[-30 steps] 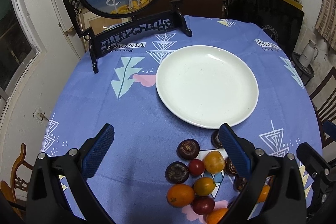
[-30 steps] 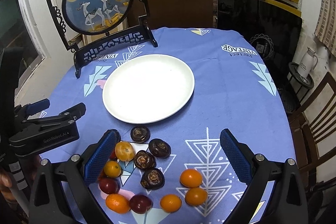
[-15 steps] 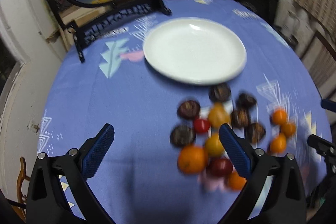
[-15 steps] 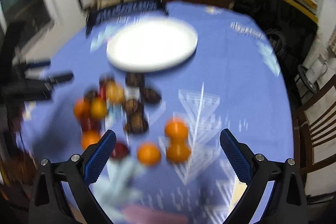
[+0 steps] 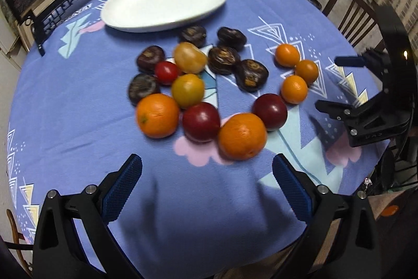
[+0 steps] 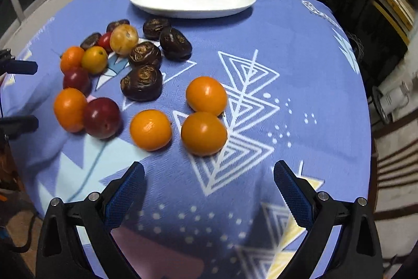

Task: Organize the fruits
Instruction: 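Grasp an orange with the right tool while the left tool grasps another orange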

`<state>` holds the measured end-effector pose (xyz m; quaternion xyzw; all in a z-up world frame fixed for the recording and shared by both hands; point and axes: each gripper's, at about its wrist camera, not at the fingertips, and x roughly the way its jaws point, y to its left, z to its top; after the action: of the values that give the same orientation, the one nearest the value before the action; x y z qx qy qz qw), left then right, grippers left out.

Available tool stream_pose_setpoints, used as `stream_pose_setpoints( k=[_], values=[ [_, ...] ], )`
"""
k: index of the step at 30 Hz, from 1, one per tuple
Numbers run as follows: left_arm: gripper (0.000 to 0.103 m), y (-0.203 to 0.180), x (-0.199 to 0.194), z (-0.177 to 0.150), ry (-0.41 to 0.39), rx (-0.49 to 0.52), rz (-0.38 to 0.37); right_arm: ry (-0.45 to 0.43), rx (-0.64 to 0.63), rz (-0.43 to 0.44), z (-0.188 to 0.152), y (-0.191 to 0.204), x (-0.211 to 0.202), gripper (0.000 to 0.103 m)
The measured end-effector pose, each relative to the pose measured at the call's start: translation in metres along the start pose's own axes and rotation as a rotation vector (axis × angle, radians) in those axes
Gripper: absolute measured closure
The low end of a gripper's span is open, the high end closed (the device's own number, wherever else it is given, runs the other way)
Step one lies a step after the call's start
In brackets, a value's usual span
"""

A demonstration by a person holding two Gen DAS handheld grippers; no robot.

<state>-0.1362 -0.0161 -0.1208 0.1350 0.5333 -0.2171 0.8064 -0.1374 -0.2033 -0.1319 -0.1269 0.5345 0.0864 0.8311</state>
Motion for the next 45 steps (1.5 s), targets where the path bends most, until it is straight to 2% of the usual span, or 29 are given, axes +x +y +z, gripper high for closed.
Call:
stream_pose_setpoints(
  k=[3,7,12,13,14,16,18,22,24,25,28,30,32,34,35,40,41,42,45],
  values=[
    [0.005,-0.008,0.01,0.006,0.014,-0.011,-0.02,0.003,-0.008,0.023,0.007,-0.003,0.005,0.008],
    [0.005,-0.012,0.024,0.017,0.046,-0.039,-0.032,0.044,0.019,0.083,0.01,-0.012,0.014,0.028],
    [0.005,-0.012,0.032,0.023,0.052,-0.085,-0.036,0.028,0.064,0.157,0.013,-0.023,0.017,0.04],
    [0.005,-0.011,0.033,0.024,0.056,-0.094,-0.037,0.025,0.065,0.169,0.013,-0.025,0.017,0.045],
    [0.008,-0.011,0.034,0.024,0.062,-0.103,-0.037,0.024,0.065,0.176,0.014,-0.026,0.018,0.054],
    [0.019,-0.01,0.034,0.025,0.064,-0.113,-0.06,0.033,0.061,0.197,0.016,-0.027,0.022,0.064],
    [0.03,-0.007,0.031,0.025,0.05,-0.124,-0.05,0.023,0.049,0.2,0.017,-0.027,0.021,0.064],
    [0.038,0.002,0.025,0.025,0.047,-0.148,-0.086,0.005,0.057,0.246,0.017,-0.029,0.014,0.065],
    [0.055,0.003,0.017,0.023,0.031,-0.136,-0.117,-0.006,0.056,0.252,0.017,-0.028,0.01,0.065],
    [0.065,0.003,0.015,0.022,0.038,-0.134,-0.164,-0.011,0.055,0.256,0.016,-0.028,0.007,0.065],
    [0.065,0.003,0.016,0.021,0.036,-0.132,-0.166,-0.006,0.051,0.254,0.013,-0.028,0.008,0.065],
    [0.06,0.003,0.019,0.024,0.052,-0.135,-0.172,0.007,0.062,0.26,0.012,-0.026,0.013,0.065],
    [0.044,0.003,0.023,0.024,0.074,-0.13,-0.155,0.025,0.07,0.271,0.009,-0.027,0.016,0.063],
    [0.037,0.0,0.025,0.023,0.077,-0.105,-0.127,0.016,0.072,0.242,0.009,-0.026,0.017,0.063],
    [0.037,-0.001,0.026,0.023,0.078,-0.1,-0.126,0.004,0.074,0.234,0.009,-0.027,0.017,0.063],
    [0.037,-0.008,0.036,0.027,0.089,-0.105,-0.139,-0.02,0.039,0.239,0.021,-0.025,0.019,0.064],
    [0.049,-0.01,0.036,0.028,0.087,-0.102,-0.157,-0.013,0.03,0.242,0.023,-0.024,0.021,0.065],
    [0.052,-0.012,0.036,0.028,0.087,-0.091,-0.179,-0.003,0.023,0.243,0.024,-0.023,0.022,0.065],
    [0.058,-0.015,0.034,0.026,0.092,-0.062,-0.16,0.033,0.001,0.237,0.025,-0.021,0.019,0.065]
  ],
)
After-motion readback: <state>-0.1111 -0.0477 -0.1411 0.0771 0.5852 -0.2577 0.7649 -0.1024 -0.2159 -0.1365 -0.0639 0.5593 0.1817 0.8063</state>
